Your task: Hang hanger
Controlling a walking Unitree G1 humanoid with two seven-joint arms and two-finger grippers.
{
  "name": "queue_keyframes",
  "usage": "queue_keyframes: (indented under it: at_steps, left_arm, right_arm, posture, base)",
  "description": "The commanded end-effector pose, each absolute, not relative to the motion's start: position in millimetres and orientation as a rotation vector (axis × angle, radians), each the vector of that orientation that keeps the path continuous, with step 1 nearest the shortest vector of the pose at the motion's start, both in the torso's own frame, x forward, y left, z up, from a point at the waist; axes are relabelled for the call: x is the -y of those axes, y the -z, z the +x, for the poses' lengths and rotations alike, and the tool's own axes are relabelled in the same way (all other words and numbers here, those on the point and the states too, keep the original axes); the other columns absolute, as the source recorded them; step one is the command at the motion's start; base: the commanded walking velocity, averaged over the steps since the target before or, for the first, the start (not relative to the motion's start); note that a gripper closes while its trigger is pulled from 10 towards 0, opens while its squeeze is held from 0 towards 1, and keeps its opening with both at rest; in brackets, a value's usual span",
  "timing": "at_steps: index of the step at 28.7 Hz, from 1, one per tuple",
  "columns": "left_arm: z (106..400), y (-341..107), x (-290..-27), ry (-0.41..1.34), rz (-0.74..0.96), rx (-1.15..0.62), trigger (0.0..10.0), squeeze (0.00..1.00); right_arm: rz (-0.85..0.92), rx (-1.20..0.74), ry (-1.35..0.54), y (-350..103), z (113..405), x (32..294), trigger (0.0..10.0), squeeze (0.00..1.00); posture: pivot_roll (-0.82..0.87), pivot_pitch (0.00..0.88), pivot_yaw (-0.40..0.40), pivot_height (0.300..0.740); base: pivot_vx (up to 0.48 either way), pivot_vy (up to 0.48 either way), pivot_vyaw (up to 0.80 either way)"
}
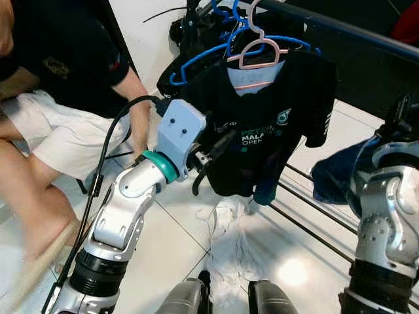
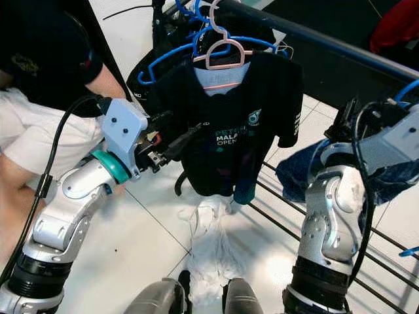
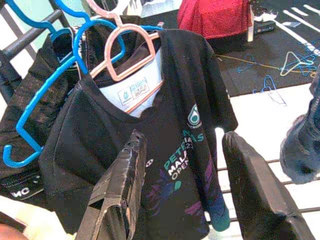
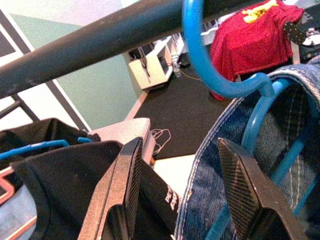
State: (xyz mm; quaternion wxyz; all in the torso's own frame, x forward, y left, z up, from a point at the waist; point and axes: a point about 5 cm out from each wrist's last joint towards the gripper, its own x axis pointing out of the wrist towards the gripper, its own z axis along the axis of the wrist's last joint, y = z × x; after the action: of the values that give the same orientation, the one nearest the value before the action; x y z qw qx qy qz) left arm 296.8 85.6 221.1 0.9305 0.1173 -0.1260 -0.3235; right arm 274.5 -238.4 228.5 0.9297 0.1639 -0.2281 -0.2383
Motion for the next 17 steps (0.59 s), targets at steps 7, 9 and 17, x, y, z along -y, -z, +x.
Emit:
queue_keyframes:
  at_steps: [7,9,17]
  left_arm:
    - [298,-215,-88,0.659,0.25,0.235,10.0,0.0]
    - [298,-215,-88,0.664,0.25,0.234,10.0,0.0]
    - [300,-215,-84,0.68,0.25,0.237,10.0,0.0]
  right_arm:
    - [0.223,0.456,0.449,-216,250,222,10.0,0.0]
    - [0.179,0.443,0.466,-211,243,220,10.0,0.0]
    - [0.137,0.448,0.513,-209,241,230,10.0,0.0]
  posture:
    - [-0.08,0.1,0.169,0.74]
    - [-0.09,0.101,0.177,0.74]
    - [-0.1,0.095,0.179,0.74]
  base:
    - [0.0,0.0,0.0]
    - [0.0,0.0,0.0]
    - [0.0,0.0,0.0]
